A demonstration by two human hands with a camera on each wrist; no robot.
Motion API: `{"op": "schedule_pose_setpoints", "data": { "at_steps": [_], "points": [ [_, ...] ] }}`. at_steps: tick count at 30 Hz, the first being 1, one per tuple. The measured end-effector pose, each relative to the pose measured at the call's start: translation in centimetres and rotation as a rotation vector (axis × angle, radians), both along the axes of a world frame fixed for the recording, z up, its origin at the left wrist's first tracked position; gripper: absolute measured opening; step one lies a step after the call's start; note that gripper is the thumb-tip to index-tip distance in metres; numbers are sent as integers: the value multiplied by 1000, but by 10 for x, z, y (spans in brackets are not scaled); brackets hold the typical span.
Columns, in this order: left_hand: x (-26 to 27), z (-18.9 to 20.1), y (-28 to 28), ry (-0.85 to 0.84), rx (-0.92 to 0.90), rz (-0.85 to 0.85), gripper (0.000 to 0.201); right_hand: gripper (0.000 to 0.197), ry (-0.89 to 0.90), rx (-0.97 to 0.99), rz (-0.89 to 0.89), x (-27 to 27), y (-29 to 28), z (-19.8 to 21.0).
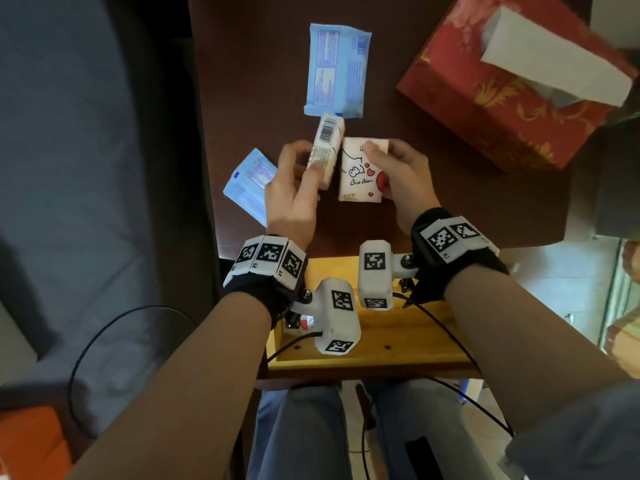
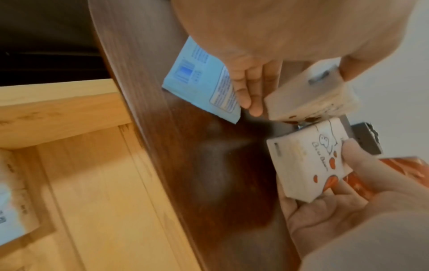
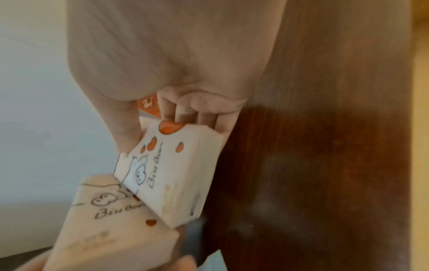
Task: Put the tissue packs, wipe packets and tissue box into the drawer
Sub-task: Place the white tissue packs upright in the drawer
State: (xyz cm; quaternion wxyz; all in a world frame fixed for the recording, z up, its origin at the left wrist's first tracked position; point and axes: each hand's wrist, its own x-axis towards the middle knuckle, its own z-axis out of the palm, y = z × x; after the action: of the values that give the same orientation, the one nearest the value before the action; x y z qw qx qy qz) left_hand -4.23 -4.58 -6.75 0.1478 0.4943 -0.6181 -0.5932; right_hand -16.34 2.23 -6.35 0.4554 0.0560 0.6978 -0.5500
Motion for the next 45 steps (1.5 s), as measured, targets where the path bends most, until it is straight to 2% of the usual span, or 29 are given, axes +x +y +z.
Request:
{"op": "schedule_pose_setpoints", "data": {
  "at_steps": [4, 9, 10, 12, 14, 18, 22, 28, 33, 37, 41, 43, 45],
  "points": [
    [3, -2, 19, -23, 81, -35, 25, 12, -33, -3, 34, 6, 25, 2],
    [8, -1, 46, -103, 143, -83, 19, 5, -39, 8, 85, 11, 60, -1],
    [8, -1, 52, -130, 155, -86, 23, 5, -36, 16, 101, 12, 66, -1],
    [8, 0, 62, -190, 166, -94, 44, 4, -37, 9, 121, 13, 76, -1],
    [7, -1, 70, -268, 152, -121, 54, 11, -41, 8, 135, 13, 84, 0],
    [9, 2, 81, -319, 180, -156, 39, 3, -76, 47, 149, 13, 98, 3],
    [18, 6, 97, -289, 240, -139, 21, 1, -89, 96, 124, 13, 113, 7],
    [39, 3, 120, -261, 366, -98, 13, 19, -148, 135, 137, 24, 137, 5],
    [67, -20, 134, -287, 419, -205, 18, 7, -125, 267, 145, 56, 158, -13],
    [92, -51, 150, -408, 330, -317, 33, 11, -84, 334, 201, 81, 178, -37],
    [107, -81, 168, -526, 233, -425, 35, 9, -62, 392, 350, 102, 190, -71],
    [111, -93, 174, -542, 209, -434, 36, 2, -42, 418, 368, 106, 196, -85],
    [114, -103, 178, -539, 177, -440, 41, 21, -30, 437, 391, 107, 200, -96]
  ]
}}
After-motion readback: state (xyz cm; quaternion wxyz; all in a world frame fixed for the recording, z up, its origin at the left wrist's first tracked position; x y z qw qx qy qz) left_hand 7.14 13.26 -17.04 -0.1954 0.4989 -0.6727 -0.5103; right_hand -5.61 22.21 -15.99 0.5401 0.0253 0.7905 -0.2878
